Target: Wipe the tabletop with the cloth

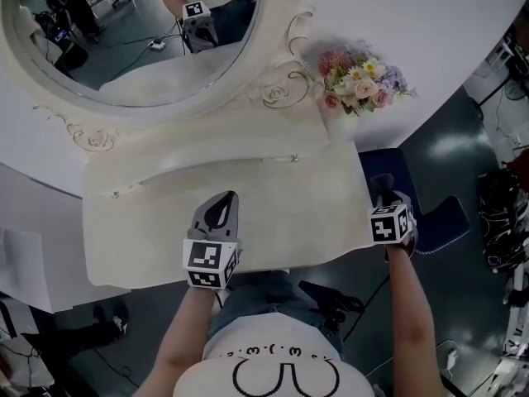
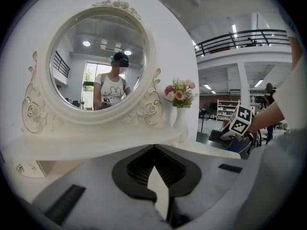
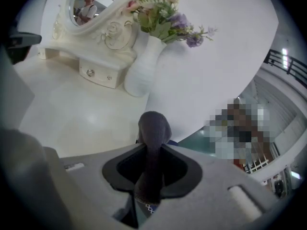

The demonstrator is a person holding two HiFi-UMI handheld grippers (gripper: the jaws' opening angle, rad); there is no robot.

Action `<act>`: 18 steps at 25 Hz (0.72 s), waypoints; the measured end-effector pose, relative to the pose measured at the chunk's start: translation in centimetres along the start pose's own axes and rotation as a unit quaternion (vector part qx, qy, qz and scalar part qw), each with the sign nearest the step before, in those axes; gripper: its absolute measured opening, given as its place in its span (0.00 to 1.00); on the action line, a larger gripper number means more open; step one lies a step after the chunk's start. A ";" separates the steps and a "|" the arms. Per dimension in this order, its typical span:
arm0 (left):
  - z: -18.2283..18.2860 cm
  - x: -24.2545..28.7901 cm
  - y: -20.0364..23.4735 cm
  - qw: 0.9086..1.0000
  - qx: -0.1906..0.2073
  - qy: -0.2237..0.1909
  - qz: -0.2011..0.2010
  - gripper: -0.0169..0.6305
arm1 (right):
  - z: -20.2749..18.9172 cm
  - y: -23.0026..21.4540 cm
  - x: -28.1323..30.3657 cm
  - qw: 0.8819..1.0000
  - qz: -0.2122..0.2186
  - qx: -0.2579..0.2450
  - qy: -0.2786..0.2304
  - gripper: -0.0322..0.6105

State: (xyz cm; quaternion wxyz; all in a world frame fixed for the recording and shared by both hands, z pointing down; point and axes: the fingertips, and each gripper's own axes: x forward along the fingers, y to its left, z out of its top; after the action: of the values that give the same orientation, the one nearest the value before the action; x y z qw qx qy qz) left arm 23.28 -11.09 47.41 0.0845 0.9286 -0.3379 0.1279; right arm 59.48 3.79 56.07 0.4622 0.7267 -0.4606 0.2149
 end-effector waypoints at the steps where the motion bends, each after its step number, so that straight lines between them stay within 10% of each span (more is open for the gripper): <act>1: -0.1 -0.3 0.4 1.000 -0.001 0.000 0.001 0.02 | -0.4 0.7 -0.2 1.000 0.004 -0.002 0.003 0.18; 11: -0.7 -4.1 4.7 1.000 -0.012 -0.004 0.016 0.02 | -3.2 7.3 -0.5 0.995 0.032 -0.070 0.064 0.18; 18: -0.8 -7.4 7.4 1.000 -0.014 -0.004 0.019 0.02 | -2.2 11.0 -2.4 0.993 0.086 -0.023 0.075 0.18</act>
State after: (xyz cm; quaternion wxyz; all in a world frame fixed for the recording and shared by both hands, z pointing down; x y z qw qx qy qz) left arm 12.86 -12.07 46.55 0.0935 0.9212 -0.3578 0.1208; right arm 49.04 5.17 60.59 0.4918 0.6552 -0.4905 0.2971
